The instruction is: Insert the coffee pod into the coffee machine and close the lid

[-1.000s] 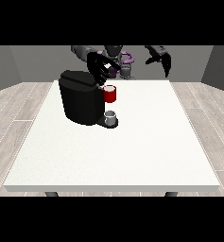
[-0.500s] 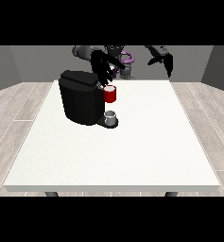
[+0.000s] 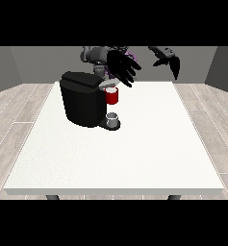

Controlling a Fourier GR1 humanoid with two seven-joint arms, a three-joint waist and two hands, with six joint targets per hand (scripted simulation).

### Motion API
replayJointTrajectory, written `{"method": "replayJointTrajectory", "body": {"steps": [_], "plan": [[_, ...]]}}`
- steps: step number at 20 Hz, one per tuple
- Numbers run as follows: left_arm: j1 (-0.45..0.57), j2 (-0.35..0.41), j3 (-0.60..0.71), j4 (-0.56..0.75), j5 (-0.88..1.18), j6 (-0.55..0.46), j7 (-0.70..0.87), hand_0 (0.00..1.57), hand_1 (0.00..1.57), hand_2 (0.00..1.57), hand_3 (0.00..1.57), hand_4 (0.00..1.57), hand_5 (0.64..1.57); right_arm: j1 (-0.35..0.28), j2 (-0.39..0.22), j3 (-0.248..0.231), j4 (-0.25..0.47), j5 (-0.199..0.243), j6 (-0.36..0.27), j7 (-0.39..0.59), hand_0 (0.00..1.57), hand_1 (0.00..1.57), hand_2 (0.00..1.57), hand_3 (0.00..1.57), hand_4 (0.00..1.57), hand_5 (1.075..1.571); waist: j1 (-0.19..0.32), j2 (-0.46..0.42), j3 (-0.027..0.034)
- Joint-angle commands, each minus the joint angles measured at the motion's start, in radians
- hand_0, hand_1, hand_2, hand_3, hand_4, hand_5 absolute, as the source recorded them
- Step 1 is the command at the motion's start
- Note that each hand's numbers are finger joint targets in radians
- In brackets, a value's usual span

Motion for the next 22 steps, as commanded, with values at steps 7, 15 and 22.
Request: {"method": "replayJointTrajectory", "body": {"steps": [7,15,22], "plan": [[-0.065,-0.003,-0.029,-0.052,-0.002,-0.014,0.034,0.0,0.0,0.0,0.0,0.32,1.571,-0.166,0.102,0.043,0.048,-0.035,0.0,-0.283,0.0,0.0,0.0,0.0,0.13,1.571,0.084,0.094,-0.0442],[0.008,-0.001,-0.021,-0.082,0.019,-0.02,0.043,0.0,0.0,0.0,0.0,0.25,1.571,-0.117,0.239,0.093,0.095,-0.059,-0.004,-0.43,0.0,0.0,0.0,0.0,0.0,1.571,0.007,0.013,-0.0442],[0.135,-0.021,0.013,-0.051,0.009,0.046,0.04,0.0,0.0,0.0,0.0,0.27,1.571,0.016,0.39,0.201,0.068,-0.059,0.009,-0.534,0.0,0.0,0.0,0.0,0.26,1.571,-0.132,-0.116,-0.0441]]}}
